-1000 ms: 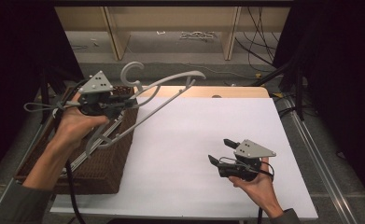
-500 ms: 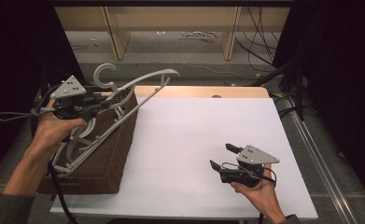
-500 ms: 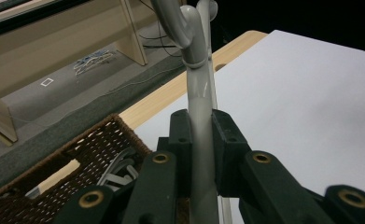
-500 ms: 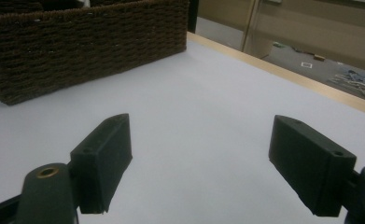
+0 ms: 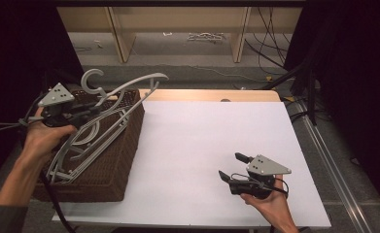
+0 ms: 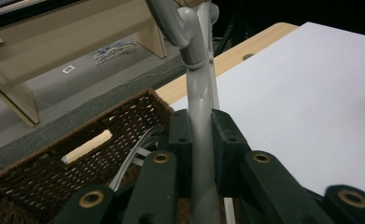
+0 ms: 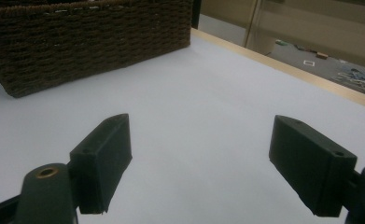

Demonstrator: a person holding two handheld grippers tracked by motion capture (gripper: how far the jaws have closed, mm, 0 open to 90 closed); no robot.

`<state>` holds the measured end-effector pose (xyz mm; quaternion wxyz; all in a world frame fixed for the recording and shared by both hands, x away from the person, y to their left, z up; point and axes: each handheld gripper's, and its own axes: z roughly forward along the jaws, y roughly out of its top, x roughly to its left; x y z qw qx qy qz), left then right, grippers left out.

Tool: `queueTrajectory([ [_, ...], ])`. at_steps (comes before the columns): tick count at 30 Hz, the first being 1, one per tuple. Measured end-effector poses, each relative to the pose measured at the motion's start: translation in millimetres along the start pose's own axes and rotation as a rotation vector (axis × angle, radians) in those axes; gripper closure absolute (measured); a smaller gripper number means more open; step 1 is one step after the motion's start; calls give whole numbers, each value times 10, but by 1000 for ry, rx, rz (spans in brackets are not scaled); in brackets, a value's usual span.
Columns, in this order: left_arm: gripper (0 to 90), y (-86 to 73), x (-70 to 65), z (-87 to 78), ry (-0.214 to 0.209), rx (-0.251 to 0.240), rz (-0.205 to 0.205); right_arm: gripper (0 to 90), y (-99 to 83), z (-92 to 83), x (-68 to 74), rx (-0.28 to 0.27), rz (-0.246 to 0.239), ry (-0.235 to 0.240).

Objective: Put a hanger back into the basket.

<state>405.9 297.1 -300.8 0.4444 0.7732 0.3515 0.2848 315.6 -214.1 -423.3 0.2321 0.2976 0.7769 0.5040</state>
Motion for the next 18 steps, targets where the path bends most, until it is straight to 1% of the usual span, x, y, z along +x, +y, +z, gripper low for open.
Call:
queueTrajectory([
  [2, 799, -34, 45, -8, 6, -2, 2, 221, -3, -1, -2, 1, -2, 0],
  [4, 799, -70, 90, -11, 10, -7, 4, 220, -8, 11, -3, -9, -4, -5],
  [5, 799, -70, 90, -11, 10, -7, 4, 220, -8, 11, -3, -9, -4, -5],
  [6, 799, -106, 132, -15, 20, -8, 0, 221, -12, 9, 1, 3, -3, 2],
  [7, 799, -123, 149, -18, 26, -8, 2, 221, -12, 13, -2, -3, -8, -1],
  [10, 799, -174, 202, -22, 35, -13, 17, 221, -14, 13, 1, 7, -4, 7],
  [13, 799, -227, 265, -9, 47, -8, 20, 221, -18, 19, -1, 10, -3, 8],
  [16, 800, -278, 321, 1, 55, -10, 32, 221, -22, 20, 2, 11, 0, 8],
  [18, 800, -304, 349, 2, 71, -6, 32, 221, -22, 24, -2, 12, -1, 6],
])
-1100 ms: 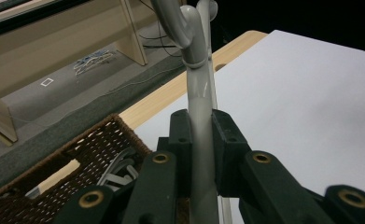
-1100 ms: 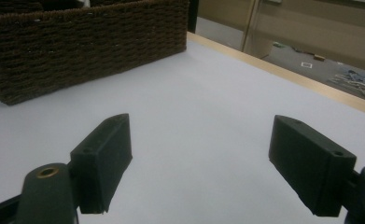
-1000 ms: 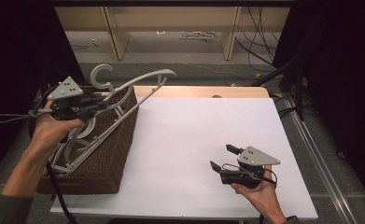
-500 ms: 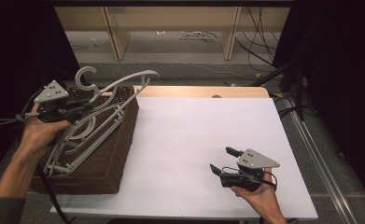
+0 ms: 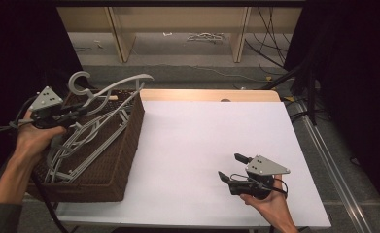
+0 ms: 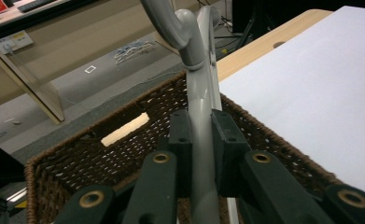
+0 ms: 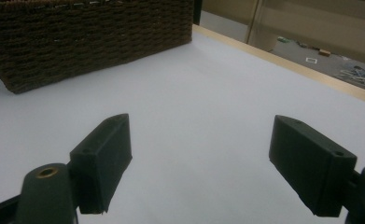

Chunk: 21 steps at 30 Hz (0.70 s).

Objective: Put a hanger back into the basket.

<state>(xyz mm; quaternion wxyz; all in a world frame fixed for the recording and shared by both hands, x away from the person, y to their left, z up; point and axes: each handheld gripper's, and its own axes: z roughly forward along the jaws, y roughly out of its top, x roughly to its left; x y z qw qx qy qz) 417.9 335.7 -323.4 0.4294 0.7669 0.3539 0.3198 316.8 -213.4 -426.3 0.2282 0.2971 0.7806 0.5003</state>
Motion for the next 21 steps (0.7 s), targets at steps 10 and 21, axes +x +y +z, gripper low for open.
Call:
queueTrajectory([
  [10, 800, -162, 160, -54, 33, -3, -27, 221, -6, 3, -1, 3, 0, -2],
  [21, 800, -324, 222, -136, 31, 11, -22, 221, -3, 3, 3, 10, -6, 2],
])
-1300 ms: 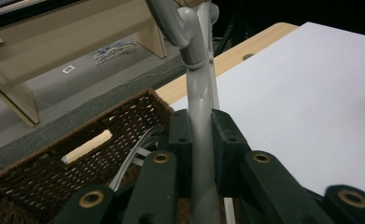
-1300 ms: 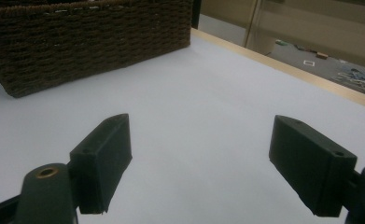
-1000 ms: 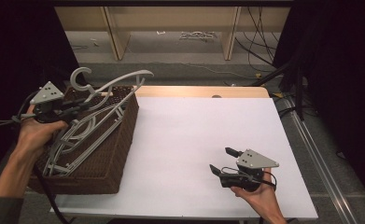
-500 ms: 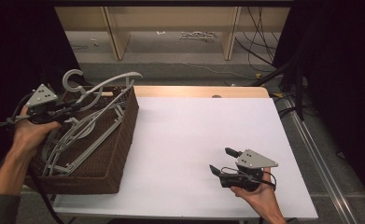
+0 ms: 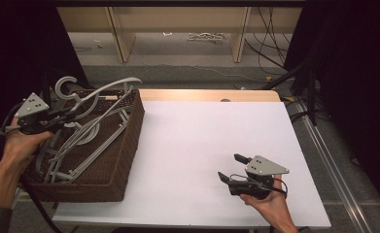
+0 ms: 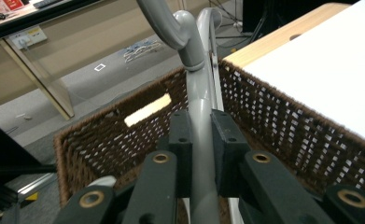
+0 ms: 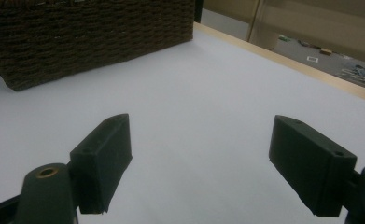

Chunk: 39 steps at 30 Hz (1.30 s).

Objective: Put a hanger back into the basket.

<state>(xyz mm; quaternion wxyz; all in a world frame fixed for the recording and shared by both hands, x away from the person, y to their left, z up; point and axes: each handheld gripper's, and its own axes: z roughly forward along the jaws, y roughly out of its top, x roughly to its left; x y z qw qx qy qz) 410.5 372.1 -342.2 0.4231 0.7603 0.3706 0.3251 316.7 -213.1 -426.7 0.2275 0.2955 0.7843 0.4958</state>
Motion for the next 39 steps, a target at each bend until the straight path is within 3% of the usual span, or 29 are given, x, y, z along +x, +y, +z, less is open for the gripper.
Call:
queueTrajectory([
  [1, 800, -22, 5, -8, 9, 9, 11, 221, 1, 3, -6, -4, -3, -1],
  [6, 800, -116, 42, -44, 11, 22, -9, 221, 1, 5, -5, -1, -4, -2],
  [22, 802, -243, 69, -95, 8, 59, -22, 221, -5, 13, -5, -2, -1, -3],
  [26, 801, -302, 72, -103, 3, 88, -28, 222, -7, 8, -8, 7, 2, 1],
  [33, 800, -339, -7, 36, -32, 120, -37, 222, -8, 16, -5, 10, -2, 4],
  [34, 799, -348, -5, 47, -33, 139, -23, 222, -10, 17, -5, 11, -2, 5],
  [38, 798, -397, -31, 104, -43, 163, -50, 221, -11, 18, -9, 12, -1, 2],
  [39, 798, -430, -43, 123, -49, 164, -81, 222, -13, 16, -7, 15, 0, 3],
])
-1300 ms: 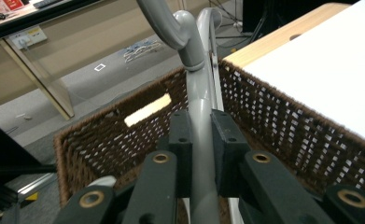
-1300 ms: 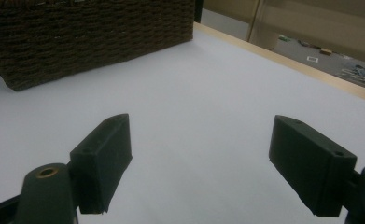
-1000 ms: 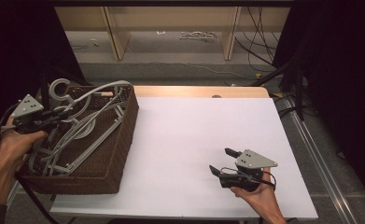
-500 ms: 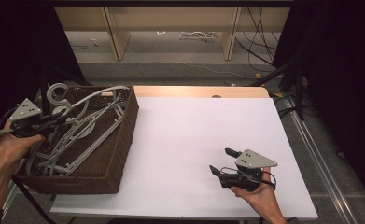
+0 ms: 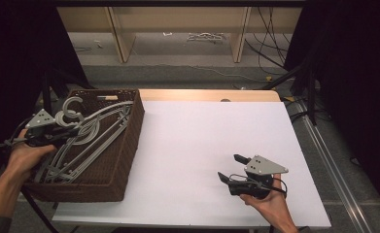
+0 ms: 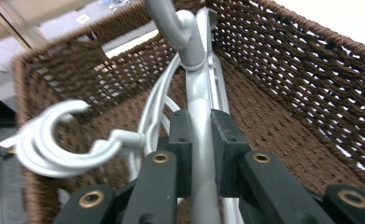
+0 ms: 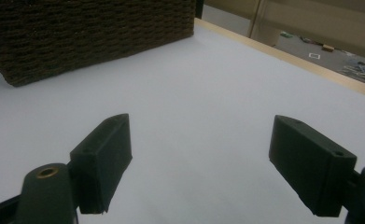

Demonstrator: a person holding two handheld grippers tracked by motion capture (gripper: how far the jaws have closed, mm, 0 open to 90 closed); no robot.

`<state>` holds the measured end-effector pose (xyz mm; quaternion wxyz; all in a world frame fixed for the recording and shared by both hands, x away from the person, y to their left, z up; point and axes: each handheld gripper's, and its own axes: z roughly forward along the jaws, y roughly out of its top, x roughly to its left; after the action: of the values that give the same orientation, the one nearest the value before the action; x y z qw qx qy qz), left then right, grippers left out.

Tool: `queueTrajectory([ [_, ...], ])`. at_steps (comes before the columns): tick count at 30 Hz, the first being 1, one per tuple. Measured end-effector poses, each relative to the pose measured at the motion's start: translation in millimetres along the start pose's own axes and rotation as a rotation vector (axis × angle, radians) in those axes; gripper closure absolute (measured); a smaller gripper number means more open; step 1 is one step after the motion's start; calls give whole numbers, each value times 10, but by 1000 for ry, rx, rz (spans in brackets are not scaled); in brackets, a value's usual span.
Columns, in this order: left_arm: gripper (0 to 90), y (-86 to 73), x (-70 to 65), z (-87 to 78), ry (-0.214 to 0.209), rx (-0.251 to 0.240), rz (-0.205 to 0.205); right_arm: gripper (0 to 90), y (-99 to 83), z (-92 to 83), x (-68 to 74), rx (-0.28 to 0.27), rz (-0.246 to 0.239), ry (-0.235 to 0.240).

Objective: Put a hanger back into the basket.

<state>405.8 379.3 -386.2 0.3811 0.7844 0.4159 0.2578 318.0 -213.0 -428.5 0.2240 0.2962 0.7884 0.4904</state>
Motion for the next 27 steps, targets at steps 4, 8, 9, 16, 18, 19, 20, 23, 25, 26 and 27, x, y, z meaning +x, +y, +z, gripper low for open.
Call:
queueTrajectory([
  [4, 797, -44, 11, 28, 1, 39, -13, 222, 1, 7, -2, -1, -2, 0],
  [8, 795, -132, 14, 125, -3, 78, -71, 222, 3, 8, 1, -2, 0, 2],
  [9, 794, -136, 25, 125, 2, 80, -76, 221, 3, 8, -1, -2, -1, 1],
  [16, 792, -151, 80, 168, 55, 115, -96, 222, -3, 17, -2, -9, -4, -1],
  [18, 794, -151, 107, 163, 58, 152, -66, 221, -3, 15, 1, -6, -1, 1],
  [19, 794, -155, 105, 181, 71, 154, -68, 222, -3, 17, -1, -9, -4, -1],
  [20, 795, -150, 105, 185, 79, 174, -64, 221, -2, 18, -1, -9, -4, -1],
  [23, 793, -159, 109, 218, 98, 163, -81, 222, -5, 18, -2, -7, -7, -1],
  [25, 789, -160, 104, 230, 109, 162, -87, 222, -3, 19, -2, -7, -7, -1],
  [26, 780, -152, 105, 224, 112, 178, -93, 222, -4, 19, -1, -6, -8, 2],
  [27, 766, -152, 105, 224, 112, 178, -93, 222, -5, 20, 1, -7, -8, 1],
])
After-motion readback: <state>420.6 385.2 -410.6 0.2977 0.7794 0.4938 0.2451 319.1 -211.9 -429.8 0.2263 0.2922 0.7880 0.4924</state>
